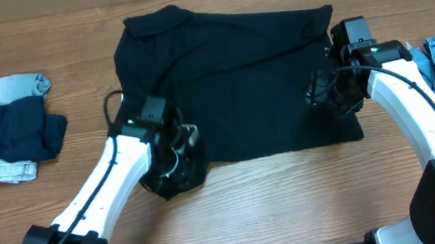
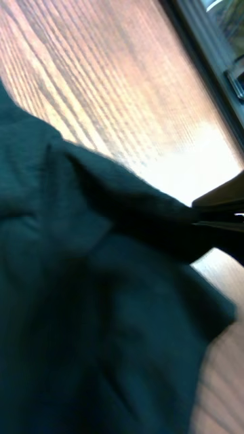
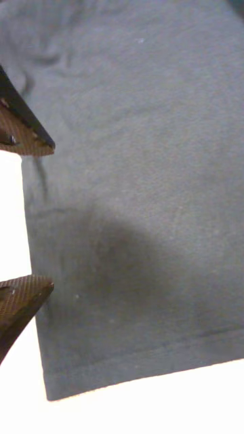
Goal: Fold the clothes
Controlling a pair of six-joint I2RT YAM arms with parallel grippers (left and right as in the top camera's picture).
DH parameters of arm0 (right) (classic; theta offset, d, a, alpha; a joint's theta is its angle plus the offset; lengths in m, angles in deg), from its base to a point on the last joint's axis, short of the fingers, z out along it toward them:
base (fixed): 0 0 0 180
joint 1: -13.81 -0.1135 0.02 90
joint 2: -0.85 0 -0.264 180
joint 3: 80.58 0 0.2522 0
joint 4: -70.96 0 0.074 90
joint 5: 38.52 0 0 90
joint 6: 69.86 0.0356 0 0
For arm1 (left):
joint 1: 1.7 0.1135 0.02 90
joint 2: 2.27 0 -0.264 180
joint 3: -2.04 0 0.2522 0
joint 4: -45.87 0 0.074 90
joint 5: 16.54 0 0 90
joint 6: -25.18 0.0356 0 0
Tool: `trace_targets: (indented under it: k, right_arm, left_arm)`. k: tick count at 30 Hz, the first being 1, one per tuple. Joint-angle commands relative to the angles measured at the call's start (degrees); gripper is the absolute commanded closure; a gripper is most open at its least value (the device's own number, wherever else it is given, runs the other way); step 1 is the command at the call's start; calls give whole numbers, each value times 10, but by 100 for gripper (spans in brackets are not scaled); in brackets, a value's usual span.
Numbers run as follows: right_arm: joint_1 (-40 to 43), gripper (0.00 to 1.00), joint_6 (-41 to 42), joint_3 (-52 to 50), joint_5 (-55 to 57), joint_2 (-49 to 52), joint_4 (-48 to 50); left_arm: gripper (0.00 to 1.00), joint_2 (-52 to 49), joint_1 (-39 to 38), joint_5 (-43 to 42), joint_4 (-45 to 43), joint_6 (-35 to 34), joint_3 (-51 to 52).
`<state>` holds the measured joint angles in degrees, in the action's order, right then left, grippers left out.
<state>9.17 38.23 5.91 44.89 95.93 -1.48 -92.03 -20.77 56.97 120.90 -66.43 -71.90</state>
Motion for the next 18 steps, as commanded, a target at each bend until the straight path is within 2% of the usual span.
trace_targets:
  k: [1,2,4,6,10,15,18]
  right_arm:
    - [-1,59,-1,-2,12,-13,-4]
    - [-1,70,2,-8,15,-13,-1]
    - [-1,84,29,-31,36,-12,14]
    - [-1,91,47,-78,40,-12,52]
    - [-1,96,81,-146,42,-12,98]
    - [-1,96,145,-221,83,-12,137]
    - [-1,96,171,-285,83,-12,208]
  left_arm:
    - [96,34,10,93,76,-27,-111]
    - [96,34,10,97,94,-24,-134]
    - [96,34,10,111,117,-18,-163]
    - [96,34,11,127,125,-19,-166]
    - [94,34,10,137,132,-18,-166]
    - [92,34,10,135,137,-17,-166]
    - [91,34,10,135,132,-16,-166]
